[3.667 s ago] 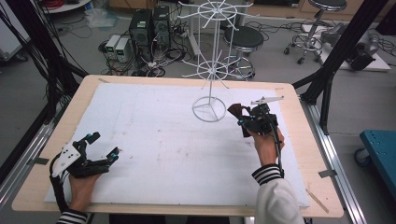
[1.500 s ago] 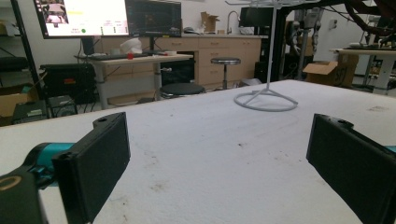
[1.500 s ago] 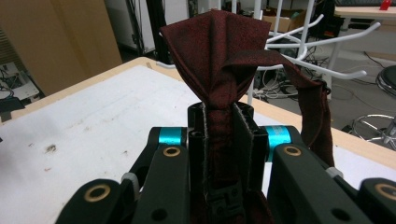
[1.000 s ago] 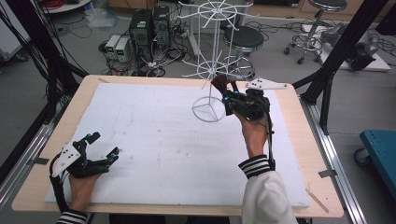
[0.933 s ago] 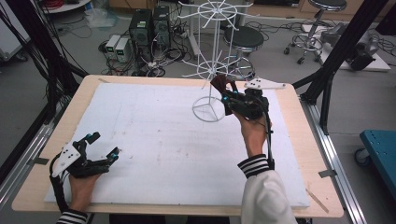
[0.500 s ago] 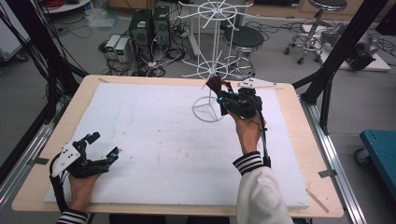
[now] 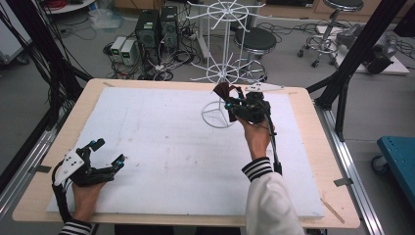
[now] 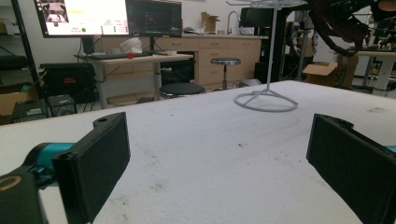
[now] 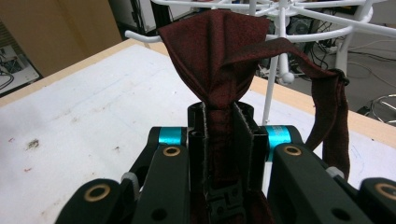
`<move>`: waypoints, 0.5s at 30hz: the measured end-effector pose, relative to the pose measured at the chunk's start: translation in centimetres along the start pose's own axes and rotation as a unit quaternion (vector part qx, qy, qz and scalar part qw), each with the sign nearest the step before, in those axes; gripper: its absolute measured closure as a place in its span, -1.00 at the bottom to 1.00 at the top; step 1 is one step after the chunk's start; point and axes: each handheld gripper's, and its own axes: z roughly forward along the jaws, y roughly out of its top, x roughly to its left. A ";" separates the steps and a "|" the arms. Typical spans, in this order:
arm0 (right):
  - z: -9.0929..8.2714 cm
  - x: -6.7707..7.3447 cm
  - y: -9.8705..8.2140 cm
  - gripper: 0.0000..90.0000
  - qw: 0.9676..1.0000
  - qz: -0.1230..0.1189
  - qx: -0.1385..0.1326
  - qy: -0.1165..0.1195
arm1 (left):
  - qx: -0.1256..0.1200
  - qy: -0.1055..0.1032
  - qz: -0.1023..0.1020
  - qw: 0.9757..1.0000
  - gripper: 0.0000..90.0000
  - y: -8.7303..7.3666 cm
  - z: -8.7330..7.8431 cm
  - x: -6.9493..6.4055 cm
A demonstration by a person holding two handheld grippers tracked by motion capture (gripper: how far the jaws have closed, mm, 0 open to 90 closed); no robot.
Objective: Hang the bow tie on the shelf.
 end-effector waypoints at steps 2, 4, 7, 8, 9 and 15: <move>0.1 -0.1 -0.1 0.71 1.000 0.001 0.006 -0.001 | 0.000 0.000 0.000 1.000 -0.85 0.0 0.0 0.0; 0.3 -0.2 -0.2 0.71 1.000 0.000 0.010 0.000 | 0.000 0.000 0.000 1.000 -0.85 0.0 0.0 0.0; 0.4 -0.4 -0.2 0.71 1.000 0.001 0.014 0.000 | 0.000 0.000 0.000 1.000 -0.85 0.0 0.0 0.0; 0.4 -0.4 -0.2 0.71 1.000 0.001 0.014 0.000 | 0.000 0.000 0.000 1.000 -0.85 0.0 0.0 0.0; 0.5 -0.4 -0.3 0.71 1.000 0.001 0.016 0.001 | 0.000 0.000 0.000 1.000 -0.85 0.0 0.0 0.0; 0.9 -0.7 -0.6 0.61 1.000 0.001 0.030 0.009 | 0.000 0.000 -0.001 1.000 -0.85 0.0 0.0 0.0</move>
